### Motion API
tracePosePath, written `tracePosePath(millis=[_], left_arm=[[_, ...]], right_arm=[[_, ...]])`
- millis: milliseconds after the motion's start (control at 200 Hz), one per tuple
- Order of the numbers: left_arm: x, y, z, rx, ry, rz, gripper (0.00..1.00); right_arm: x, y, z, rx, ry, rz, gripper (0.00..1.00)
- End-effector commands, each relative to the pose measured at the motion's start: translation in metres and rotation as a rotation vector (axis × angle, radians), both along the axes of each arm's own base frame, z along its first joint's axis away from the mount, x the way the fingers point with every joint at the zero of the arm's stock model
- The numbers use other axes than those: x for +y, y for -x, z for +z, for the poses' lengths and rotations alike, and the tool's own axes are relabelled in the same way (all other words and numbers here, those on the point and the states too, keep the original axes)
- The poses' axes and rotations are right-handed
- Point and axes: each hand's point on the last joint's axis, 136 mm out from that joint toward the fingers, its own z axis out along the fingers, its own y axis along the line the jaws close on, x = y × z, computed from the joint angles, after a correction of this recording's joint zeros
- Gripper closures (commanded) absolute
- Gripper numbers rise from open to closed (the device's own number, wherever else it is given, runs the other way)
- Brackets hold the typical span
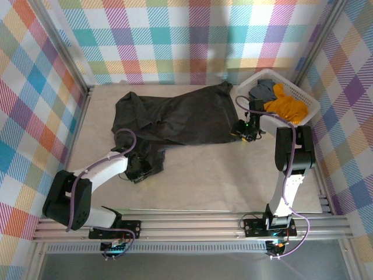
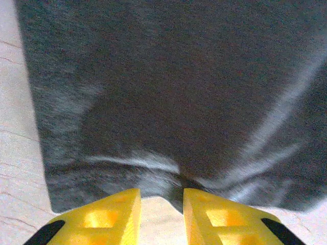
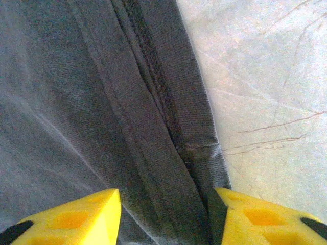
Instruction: Fold and stack the t-shirts
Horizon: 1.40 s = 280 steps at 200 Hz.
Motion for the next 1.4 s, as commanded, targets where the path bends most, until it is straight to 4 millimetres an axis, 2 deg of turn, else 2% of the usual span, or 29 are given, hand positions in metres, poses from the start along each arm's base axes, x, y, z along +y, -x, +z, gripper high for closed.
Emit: tracePosePath(millis=[0, 255, 440, 570, 750, 915, 1140, 1394], left_arm=[[0.011, -0.004, -0.002, -0.021, -0.068, 0.041, 0.73], [0.016, -0.003, -0.004, -0.017, -0.098, 0.042, 0.75], [0.016, -0.004, -0.004, -0.016, -0.102, 0.043, 0.75], [0.015, -0.005, -0.004, -0.011, -0.102, 0.039, 0.75], [0.014, -0.007, -0.004, -0.011, -0.100, 0.037, 0.76], [0.013, -0.007, -0.001, -0.014, -0.095, 0.030, 0.76], [0.011, -0.006, 0.003, -0.027, -0.077, 0.019, 0.76], [0.010, -0.006, 0.003, -0.026, -0.072, 0.016, 0.76]], right_arm=[[0.001, 0.008, 0.002, 0.008, -0.012, 0.008, 0.55], [0.005, 0.006, 0.019, -0.042, -0.042, 0.000, 0.72], [0.006, -0.001, 0.035, -0.071, -0.047, -0.002, 0.77], [0.007, -0.007, 0.038, -0.066, -0.052, 0.000, 0.78], [0.007, -0.010, 0.036, -0.054, -0.049, 0.004, 0.72], [0.002, -0.013, 0.024, -0.031, -0.013, 0.016, 0.70], [-0.012, -0.023, 0.026, -0.062, 0.064, 0.028, 0.56], [-0.006, -0.016, 0.012, -0.009, 0.036, 0.068, 0.46]])
